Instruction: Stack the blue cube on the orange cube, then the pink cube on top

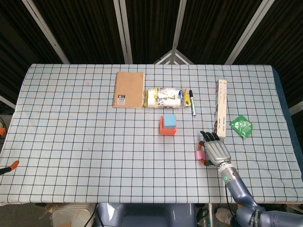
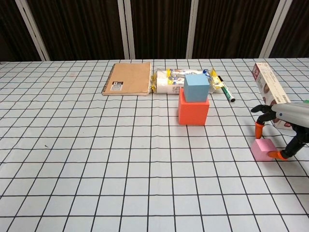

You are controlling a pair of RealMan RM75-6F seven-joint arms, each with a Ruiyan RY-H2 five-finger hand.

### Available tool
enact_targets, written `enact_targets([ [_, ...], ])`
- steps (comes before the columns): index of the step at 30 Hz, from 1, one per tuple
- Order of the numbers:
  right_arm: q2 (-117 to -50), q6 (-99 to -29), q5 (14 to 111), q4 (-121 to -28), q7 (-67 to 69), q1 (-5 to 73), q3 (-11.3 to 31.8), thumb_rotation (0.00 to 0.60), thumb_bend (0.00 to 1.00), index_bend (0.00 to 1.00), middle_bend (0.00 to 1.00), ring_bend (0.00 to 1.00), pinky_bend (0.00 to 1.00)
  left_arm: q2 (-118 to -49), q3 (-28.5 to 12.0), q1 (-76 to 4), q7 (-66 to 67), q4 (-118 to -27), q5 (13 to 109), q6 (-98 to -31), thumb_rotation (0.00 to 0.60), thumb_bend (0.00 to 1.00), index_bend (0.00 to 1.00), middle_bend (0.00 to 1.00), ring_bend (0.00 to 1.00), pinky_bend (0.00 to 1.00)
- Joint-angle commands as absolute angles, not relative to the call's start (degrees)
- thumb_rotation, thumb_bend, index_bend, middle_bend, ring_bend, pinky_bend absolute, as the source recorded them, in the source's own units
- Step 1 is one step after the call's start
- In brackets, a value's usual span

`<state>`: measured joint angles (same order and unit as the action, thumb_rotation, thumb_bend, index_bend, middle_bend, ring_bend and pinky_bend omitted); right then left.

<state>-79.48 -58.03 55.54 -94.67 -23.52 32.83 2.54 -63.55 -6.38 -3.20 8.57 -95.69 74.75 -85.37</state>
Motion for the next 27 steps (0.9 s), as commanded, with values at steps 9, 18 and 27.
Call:
enact_targets([
  [9,-79.73,-57.56,55.25,-94.28,-23.70,32.76,2.68,0.600,0.35,0.45,0.00,0.00,0.00,-63.52,-6.35,-3.09,8.55,-95.73,74.73,-85.53,0.600,0.12,0.08,0.00,0.00,0.00],
  [18,-79.80,-57.60,55.58,-94.30,-23.66,32.59,2.75,0.600,0.36,0.48,0.00,0.00,0.00,-63.50,-6.34,-3.07,8.52,-95.74,74.72,-85.56,0.600,0.12,0.08,0.00,0.00,0.00],
  [27,-79.34,-57.85,56.16,-95.08,-23.52,32.28,2.77,0.600,0.36,0.50,0.00,0.00,0.00,-63.47,-6.32,-3.06,8.41,-95.72,74.77,-85.56,0.600,0.12,0.08,0.00,0.00,0.00],
])
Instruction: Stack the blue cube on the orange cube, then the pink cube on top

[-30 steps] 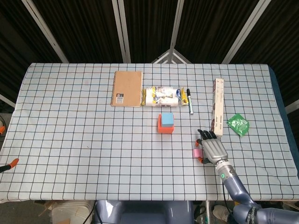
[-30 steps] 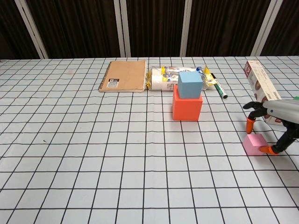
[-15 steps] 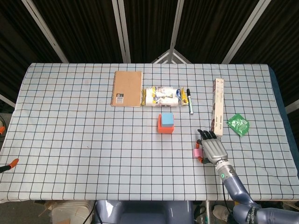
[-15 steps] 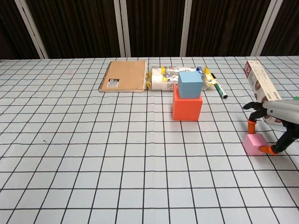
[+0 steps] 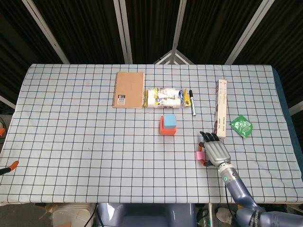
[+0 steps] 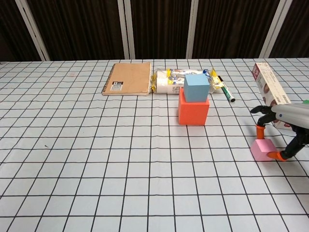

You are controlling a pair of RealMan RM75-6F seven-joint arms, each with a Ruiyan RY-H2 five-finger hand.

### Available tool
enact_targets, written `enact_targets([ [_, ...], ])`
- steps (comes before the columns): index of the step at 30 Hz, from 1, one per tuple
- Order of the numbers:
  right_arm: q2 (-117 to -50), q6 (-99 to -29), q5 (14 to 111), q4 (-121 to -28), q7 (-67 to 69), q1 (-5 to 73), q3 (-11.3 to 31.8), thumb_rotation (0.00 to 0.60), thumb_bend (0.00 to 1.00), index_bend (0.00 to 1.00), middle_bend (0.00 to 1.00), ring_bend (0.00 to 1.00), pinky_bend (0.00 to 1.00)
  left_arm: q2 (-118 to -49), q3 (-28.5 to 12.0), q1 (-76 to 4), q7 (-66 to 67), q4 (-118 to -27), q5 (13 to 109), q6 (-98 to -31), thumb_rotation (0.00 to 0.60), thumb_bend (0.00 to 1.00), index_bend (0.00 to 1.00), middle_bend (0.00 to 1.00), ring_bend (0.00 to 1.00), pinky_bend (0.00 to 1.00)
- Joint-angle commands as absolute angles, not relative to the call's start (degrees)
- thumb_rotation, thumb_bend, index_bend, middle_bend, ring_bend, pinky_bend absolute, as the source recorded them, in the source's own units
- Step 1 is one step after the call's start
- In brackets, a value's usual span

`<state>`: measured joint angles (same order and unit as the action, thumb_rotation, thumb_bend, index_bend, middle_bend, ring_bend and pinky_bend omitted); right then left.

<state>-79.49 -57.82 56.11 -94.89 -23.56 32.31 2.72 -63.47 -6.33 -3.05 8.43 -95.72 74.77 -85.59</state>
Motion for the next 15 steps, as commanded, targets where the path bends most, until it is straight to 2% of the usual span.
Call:
enact_targets([
  [1,-79.15,-57.90,56.11,-95.33,-23.47,32.26,2.88,0.600,0.36,0.50,0.00,0.00,0.00,-63.45,-6.32,-3.06,8.36,-95.73,74.78,-85.55,0.600,0.12,0.08,0.00,0.00,0.00],
  [9,-74.49,-59.19,54.28,-100.70,-24.57,33.08,5.69,0.600,0.36,0.50,0.00,0.00,0.00,-63.14,-6.24,-2.93,7.40,-95.73,75.26,-85.70,0.600,0.12,0.08,0.00,0.00,0.00],
  [15,-66.68,-60.34,46.53,-108.87,-30.91,37.37,11.36,0.600,0.36,0.50,0.00,0.00,0.00,-62.80,-6.20,-2.92,6.26,-95.58,75.60,-85.55,0.600,0.12,0.08,0.00,0.00,0.00],
])
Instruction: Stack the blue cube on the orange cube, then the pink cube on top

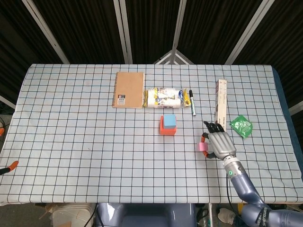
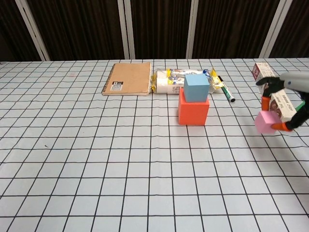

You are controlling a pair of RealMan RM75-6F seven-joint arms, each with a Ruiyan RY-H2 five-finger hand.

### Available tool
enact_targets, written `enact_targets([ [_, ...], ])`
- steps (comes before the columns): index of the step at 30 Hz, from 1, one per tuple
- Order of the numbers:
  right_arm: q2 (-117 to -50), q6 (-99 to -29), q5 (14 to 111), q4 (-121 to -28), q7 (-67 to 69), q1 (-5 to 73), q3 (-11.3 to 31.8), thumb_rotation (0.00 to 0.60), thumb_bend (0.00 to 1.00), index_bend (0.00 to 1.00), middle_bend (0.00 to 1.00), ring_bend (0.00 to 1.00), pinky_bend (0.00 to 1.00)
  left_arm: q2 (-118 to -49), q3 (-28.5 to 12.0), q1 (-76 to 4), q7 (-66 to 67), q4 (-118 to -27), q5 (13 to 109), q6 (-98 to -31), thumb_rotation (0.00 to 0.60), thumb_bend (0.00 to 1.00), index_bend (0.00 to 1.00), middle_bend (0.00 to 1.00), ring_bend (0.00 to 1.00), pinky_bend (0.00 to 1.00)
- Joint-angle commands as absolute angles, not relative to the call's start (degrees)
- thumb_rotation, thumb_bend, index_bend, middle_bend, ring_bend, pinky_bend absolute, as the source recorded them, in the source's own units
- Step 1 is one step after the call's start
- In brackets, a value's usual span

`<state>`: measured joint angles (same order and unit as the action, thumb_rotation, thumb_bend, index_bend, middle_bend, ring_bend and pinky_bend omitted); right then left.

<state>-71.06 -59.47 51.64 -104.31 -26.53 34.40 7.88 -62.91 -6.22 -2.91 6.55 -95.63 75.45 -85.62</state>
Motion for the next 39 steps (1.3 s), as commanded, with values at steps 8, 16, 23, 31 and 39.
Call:
enact_targets([
  [8,-60.29,-62.46,23.03,-116.51,-47.11,50.28,17.31,0.600,0.36,0.50,0.00,0.00,0.00,-62.70,-6.11,-2.96,5.93,-95.46,75.86,-85.44,0.600,0.12,0.08,0.00,0.00,0.00],
  [16,-64.75,-65.33,1.42,-114.82,-55.48,63.64,21.33,0.600,0.36,0.50,0.00,0.00,0.00,-62.76,-6.02,-3.17,6.20,-95.43,75.96,-85.10,0.600,0.12,0.08,0.00,0.00,0.00],
  [23,-69.79,-66.29,-8.80,-109.12,-58.76,71.54,23.84,0.600,0.36,0.50,0.00,0.00,0.00,-62.54,-6.16,-3.29,5.50,-95.09,75.77,-84.77,0.600,0.12,0.08,0.00,0.00,0.00],
  [31,-72.68,-64.55,-12.28,-103.88,-58.80,74.62,24.73,0.600,0.36,0.50,0.00,0.00,0.00,-62.43,-6.47,-3.75,5.19,-94.73,74.83,-83.67,0.600,0.12,0.08,0.00,0.00,0.00],
  [39,-74.71,-62.05,-12.39,-100.61,-58.25,75.55,23.79,0.600,0.36,0.50,0.00,0.00,0.00,-62.55,-6.57,-3.80,5.67,-94.86,74.60,-83.84,0.600,0.12,0.08,0.00,0.00,0.00],
])
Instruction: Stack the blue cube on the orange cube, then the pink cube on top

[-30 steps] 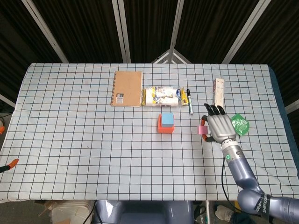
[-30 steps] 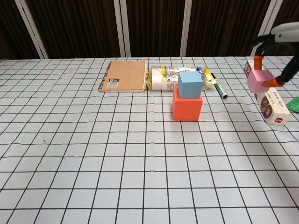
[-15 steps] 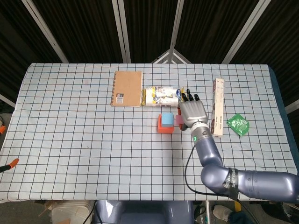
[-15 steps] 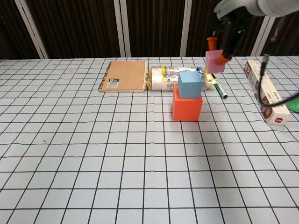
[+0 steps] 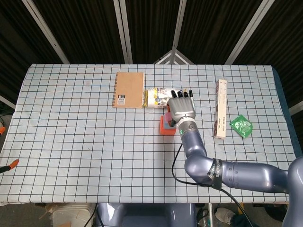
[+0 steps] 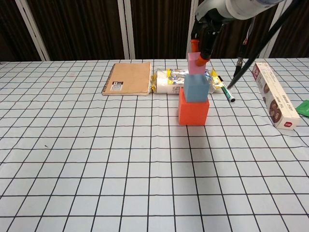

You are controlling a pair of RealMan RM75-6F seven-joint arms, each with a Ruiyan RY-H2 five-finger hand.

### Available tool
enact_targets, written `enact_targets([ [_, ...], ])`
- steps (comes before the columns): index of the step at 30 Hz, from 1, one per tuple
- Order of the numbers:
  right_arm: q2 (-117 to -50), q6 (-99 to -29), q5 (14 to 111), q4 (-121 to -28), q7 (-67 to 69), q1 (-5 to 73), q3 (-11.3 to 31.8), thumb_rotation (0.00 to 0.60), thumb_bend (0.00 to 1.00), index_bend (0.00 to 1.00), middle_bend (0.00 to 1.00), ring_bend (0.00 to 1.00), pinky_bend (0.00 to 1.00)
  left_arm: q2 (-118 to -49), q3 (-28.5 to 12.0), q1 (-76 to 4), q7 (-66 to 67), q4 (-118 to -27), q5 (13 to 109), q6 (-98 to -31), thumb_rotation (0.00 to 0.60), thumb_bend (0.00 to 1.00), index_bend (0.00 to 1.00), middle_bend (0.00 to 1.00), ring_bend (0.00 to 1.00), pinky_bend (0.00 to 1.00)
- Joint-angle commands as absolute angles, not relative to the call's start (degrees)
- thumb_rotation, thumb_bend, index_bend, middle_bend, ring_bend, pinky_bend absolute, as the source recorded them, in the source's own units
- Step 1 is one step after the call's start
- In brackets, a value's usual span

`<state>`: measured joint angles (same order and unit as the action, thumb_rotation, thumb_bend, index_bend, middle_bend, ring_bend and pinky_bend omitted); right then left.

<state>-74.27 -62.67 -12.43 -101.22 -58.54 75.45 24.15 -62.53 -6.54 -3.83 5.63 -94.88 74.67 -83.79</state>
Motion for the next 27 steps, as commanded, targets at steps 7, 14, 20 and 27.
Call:
enact_targets([
  [7,-75.15,-60.31,-11.65,-99.46,-57.31,75.25,22.52,0.600,0.36,0.50,0.00,0.00,0.00,-62.64,-6.59,-3.95,5.96,-94.91,74.37,-83.62,0.600,0.12,0.08,0.00,0.00,0.00],
  [14,-74.78,-59.49,-10.92,-99.13,-56.44,75.32,22.04,0.600,0.36,0.50,0.00,0.00,0.00,-62.56,-6.57,-3.71,5.73,-94.98,74.48,-84.11,0.600,0.12,0.08,0.00,0.00,0.00],
  [20,-75.13,-58.12,-10.63,-98.09,-55.91,75.36,21.09,0.600,0.37,0.50,0.00,0.00,0.00,-62.51,-6.57,-3.61,5.53,-94.97,74.51,-84.28,0.600,0.12,0.08,0.00,0.00,0.00],
  [27,-75.60,-56.49,-9.61,-96.84,-54.98,75.49,20.49,0.600,0.37,0.50,0.00,0.00,0.00,-62.50,-6.65,-3.60,5.57,-94.97,74.34,-84.31,0.600,0.12,0.08,0.00,0.00,0.00],
])
